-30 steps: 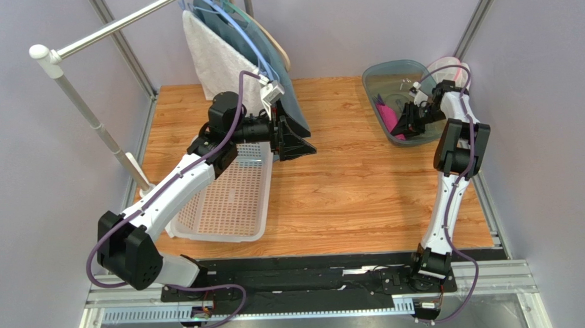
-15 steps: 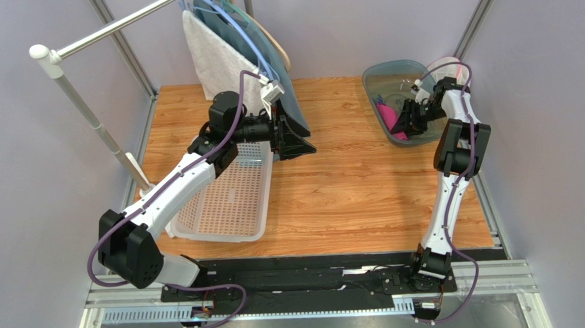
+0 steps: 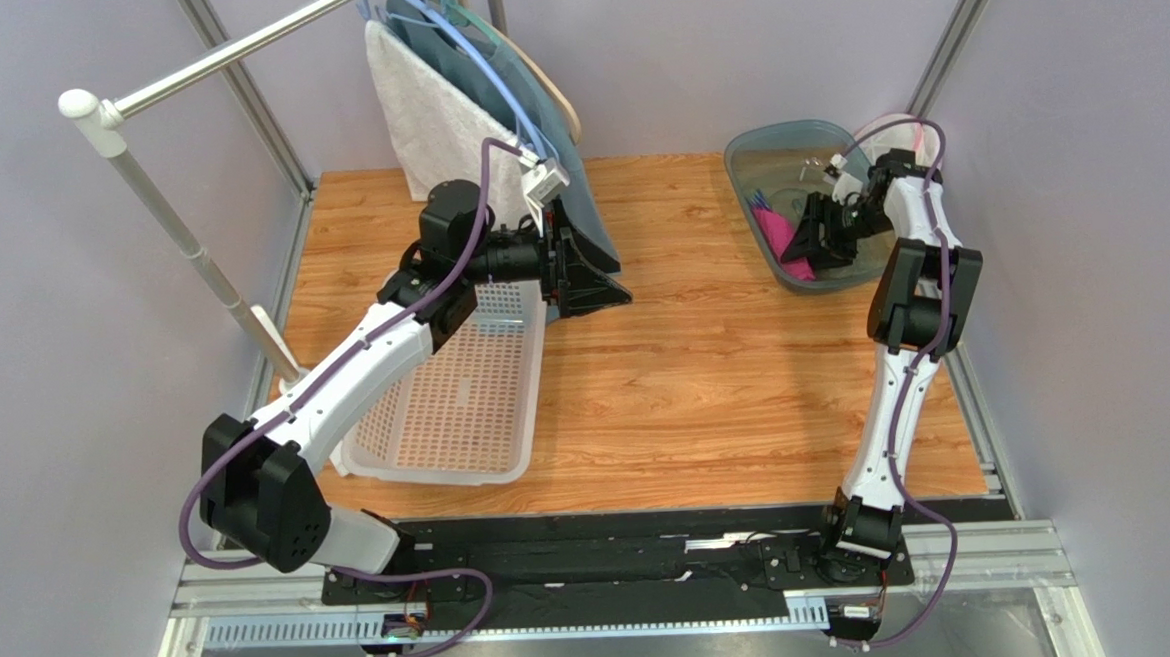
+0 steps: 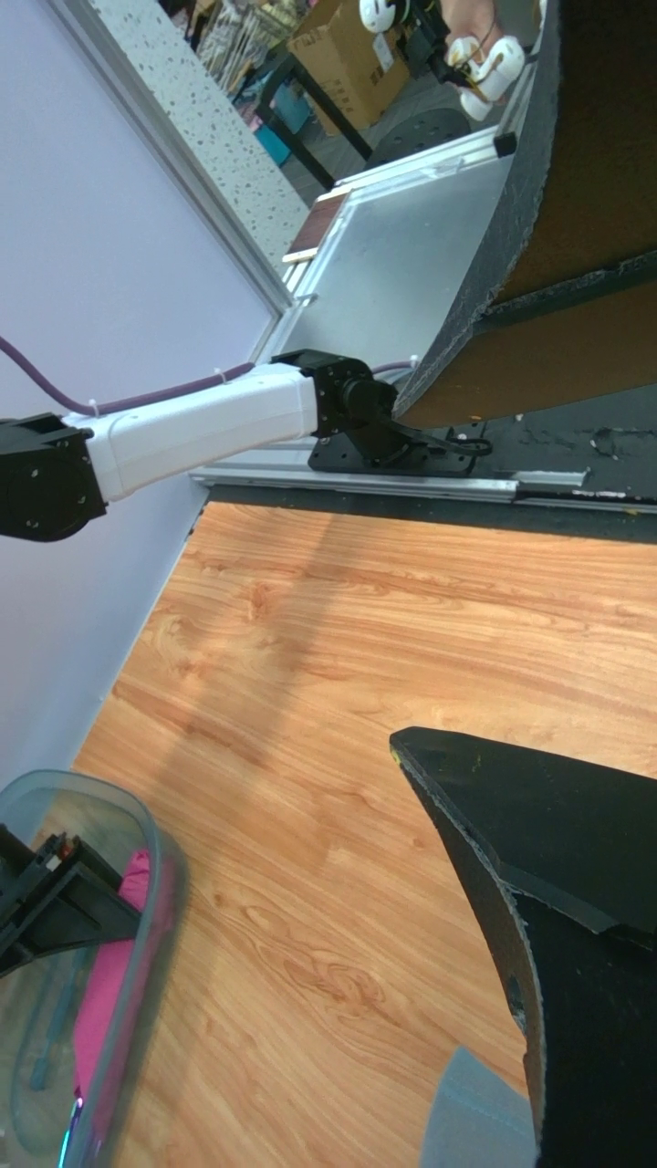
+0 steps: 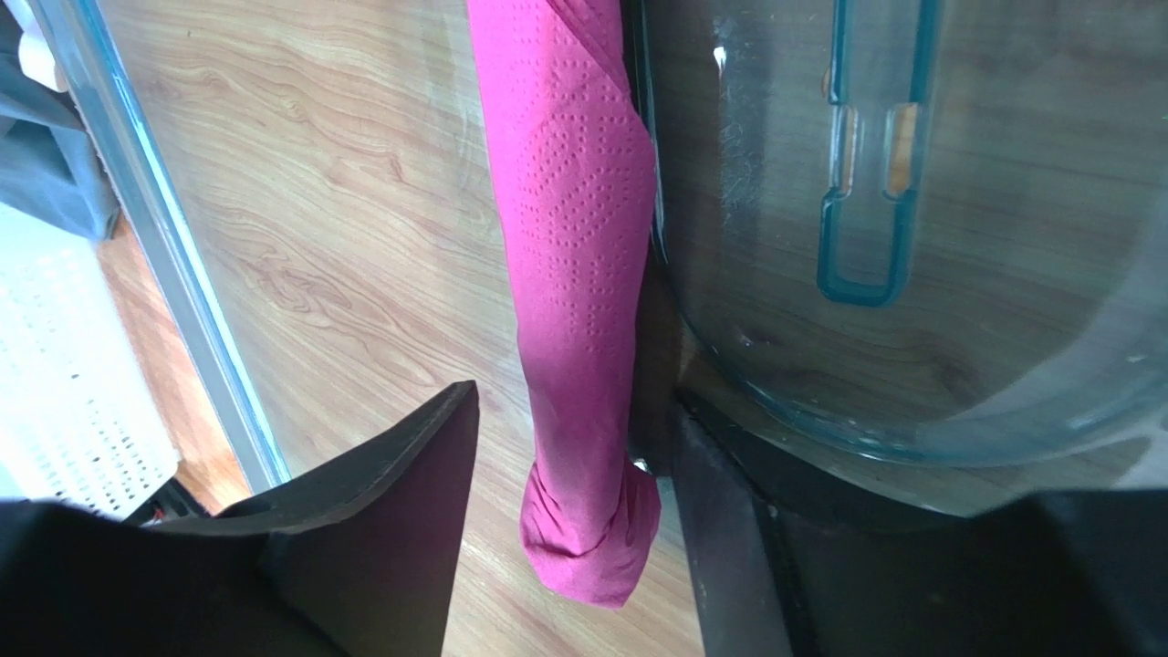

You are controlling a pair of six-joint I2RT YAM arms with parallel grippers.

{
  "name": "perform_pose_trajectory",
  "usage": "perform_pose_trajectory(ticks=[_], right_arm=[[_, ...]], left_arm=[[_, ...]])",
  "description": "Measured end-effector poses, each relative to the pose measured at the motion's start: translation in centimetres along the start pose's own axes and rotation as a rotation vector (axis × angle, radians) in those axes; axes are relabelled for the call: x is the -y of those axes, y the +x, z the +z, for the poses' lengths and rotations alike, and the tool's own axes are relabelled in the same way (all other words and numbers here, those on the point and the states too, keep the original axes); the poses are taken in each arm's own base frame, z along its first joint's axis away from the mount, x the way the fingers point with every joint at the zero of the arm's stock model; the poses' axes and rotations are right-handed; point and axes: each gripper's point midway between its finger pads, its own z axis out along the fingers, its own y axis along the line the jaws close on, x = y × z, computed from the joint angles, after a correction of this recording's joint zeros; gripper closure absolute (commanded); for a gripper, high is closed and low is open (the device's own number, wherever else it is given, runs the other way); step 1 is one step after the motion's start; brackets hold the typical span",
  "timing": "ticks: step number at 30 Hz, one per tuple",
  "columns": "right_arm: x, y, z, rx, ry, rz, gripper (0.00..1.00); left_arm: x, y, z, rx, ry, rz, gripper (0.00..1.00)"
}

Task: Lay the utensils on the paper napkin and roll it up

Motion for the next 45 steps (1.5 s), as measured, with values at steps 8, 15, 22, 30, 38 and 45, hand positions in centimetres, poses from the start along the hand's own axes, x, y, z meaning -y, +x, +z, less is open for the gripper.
perform_pose_trajectory(ticks=[8, 15, 22, 30, 38, 45], right_arm=[[0.0, -0.5, -0.9, 0.015, 0.037, -0.024, 0.34], [-1.3, -1.6, -2.8, 0.056, 0.051, -0.063, 0.28], [-4.1, -3.4, -5.7, 0.131, 0.038, -0.119, 0.02], [-11.0, -3.6, -11.6, 0.235, 0.008, -0.205, 0.00], [-19.7, 4.4, -16.4, 0.274, -0.017, -0.311, 0.00], [-20.0, 13.9, -12.5, 0.142, 0.013, -0.305, 0.00]], left_arm=[[-0.9, -0.5, -0.3, 0.011, -0.023, -0.002, 0.08], [-2.0, -0.6, -0.4, 0.011, -0.049, -0.007, 0.01], [-2.8, -1.8, -0.6, -0.019, -0.109, -0.002, 0.01], [-4.9, -3.4, -2.5, -0.097, -0.255, -0.035, 0.01], [-6.6, -1.4, -10.1, -0.112, -0.475, -0.178, 0.01], [-6.0, 2.4, -15.6, -0.192, -0.719, -0.150, 0.01]])
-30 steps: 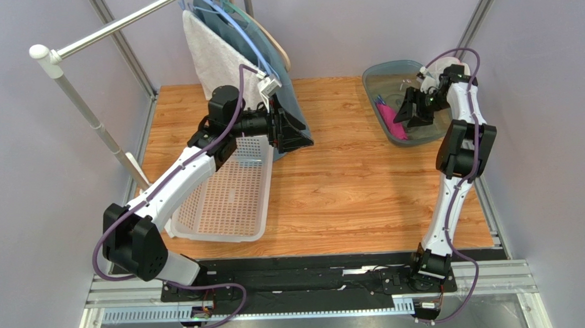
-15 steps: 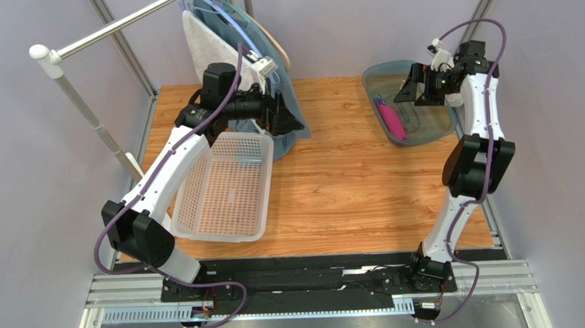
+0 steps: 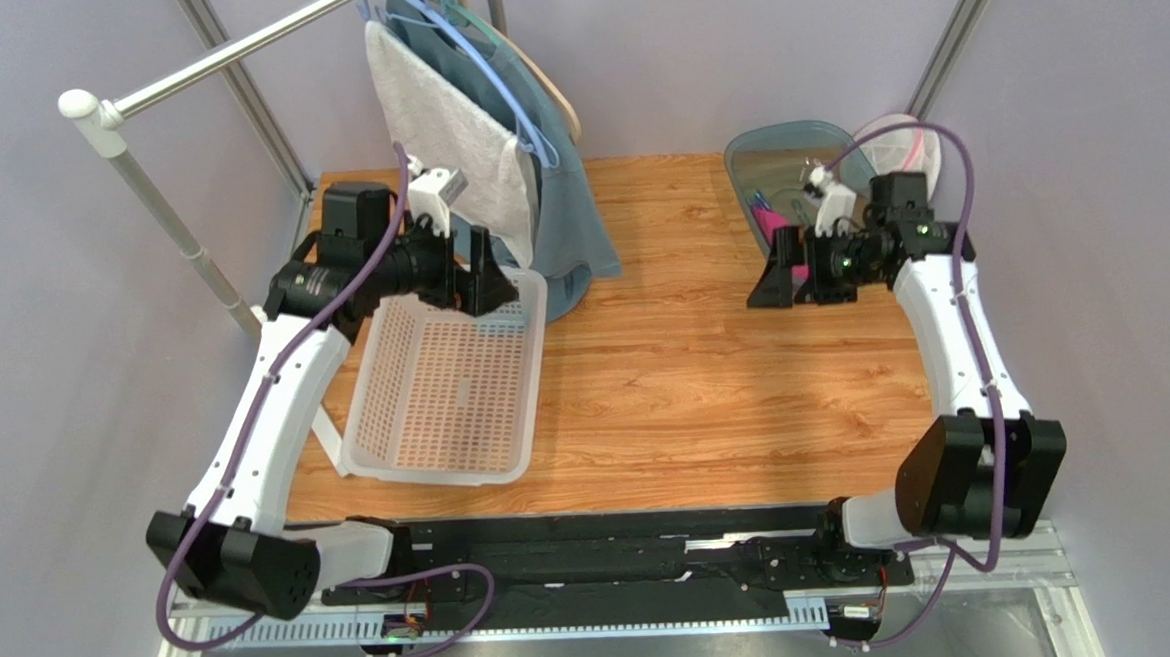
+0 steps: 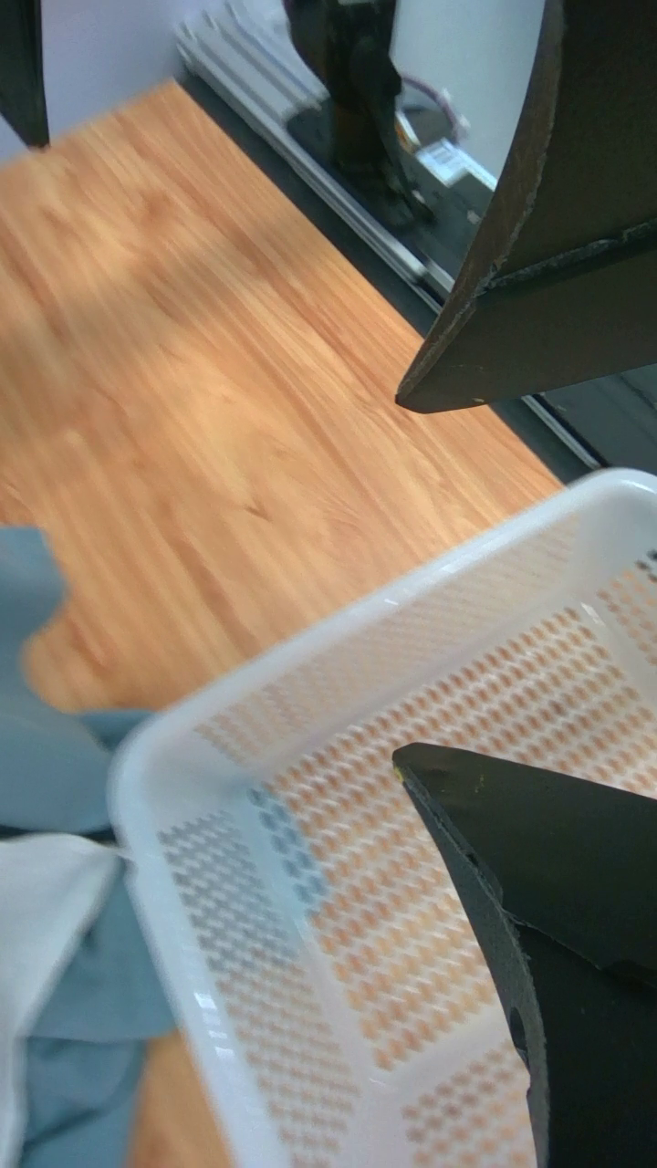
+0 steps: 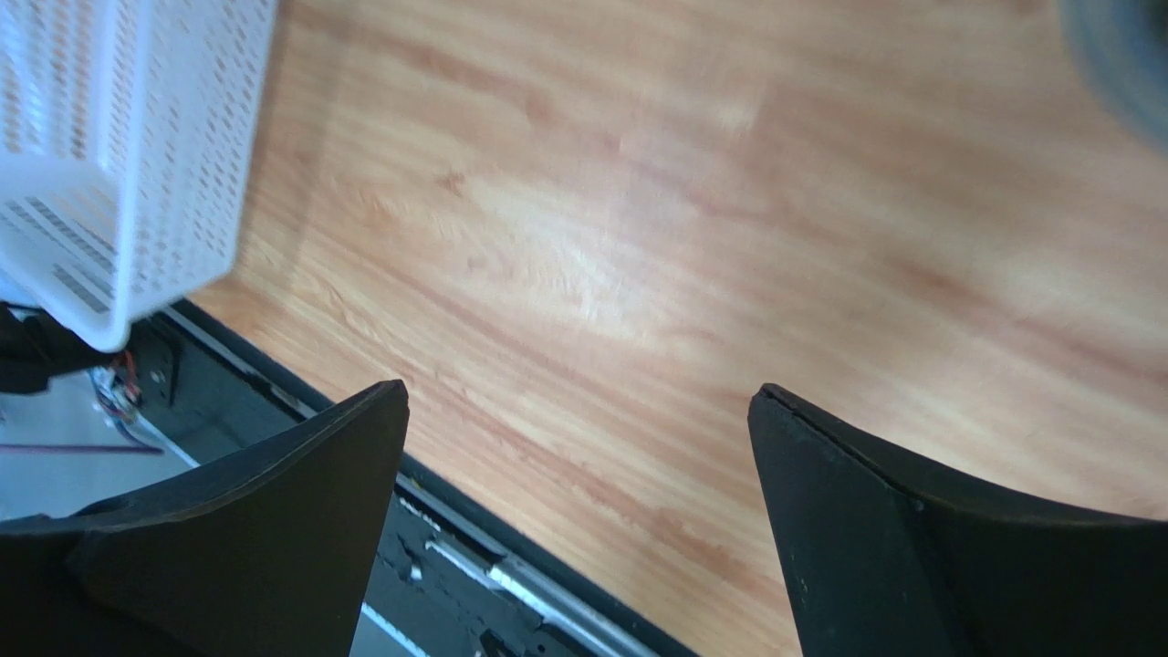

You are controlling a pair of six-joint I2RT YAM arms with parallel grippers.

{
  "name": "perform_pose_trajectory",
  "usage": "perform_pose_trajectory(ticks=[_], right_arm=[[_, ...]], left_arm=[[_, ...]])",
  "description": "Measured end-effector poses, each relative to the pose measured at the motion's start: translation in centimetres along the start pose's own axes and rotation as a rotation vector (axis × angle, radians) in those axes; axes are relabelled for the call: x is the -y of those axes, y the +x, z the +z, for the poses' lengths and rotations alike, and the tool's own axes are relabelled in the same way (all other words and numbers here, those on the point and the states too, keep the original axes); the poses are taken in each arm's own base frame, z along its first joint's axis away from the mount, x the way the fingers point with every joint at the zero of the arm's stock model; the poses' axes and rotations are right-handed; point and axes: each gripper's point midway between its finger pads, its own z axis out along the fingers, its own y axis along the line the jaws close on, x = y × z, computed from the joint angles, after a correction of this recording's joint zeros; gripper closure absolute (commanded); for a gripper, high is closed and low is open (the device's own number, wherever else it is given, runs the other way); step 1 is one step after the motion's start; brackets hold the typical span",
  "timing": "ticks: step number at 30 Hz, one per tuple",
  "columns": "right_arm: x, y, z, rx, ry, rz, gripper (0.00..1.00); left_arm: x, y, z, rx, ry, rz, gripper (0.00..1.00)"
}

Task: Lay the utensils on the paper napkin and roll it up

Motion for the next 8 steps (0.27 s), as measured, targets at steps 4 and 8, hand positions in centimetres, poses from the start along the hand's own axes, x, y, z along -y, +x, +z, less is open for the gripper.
perform_pose_trajectory(ticks=[4, 8], right_arm=[[-1.2, 5.3, 1.6, -0.081, 0.027, -0.025, 0.00], [-3.4, 7.4, 1.0, -0.055, 0.035, -0.108, 0.00]], left_arm=[[-1.5, 4.5, -1.0, -0.075, -0.096, 0.006, 0.01], [-3.1, 8.4, -1.6, -0.147, -0.174, 0.006, 0.01]])
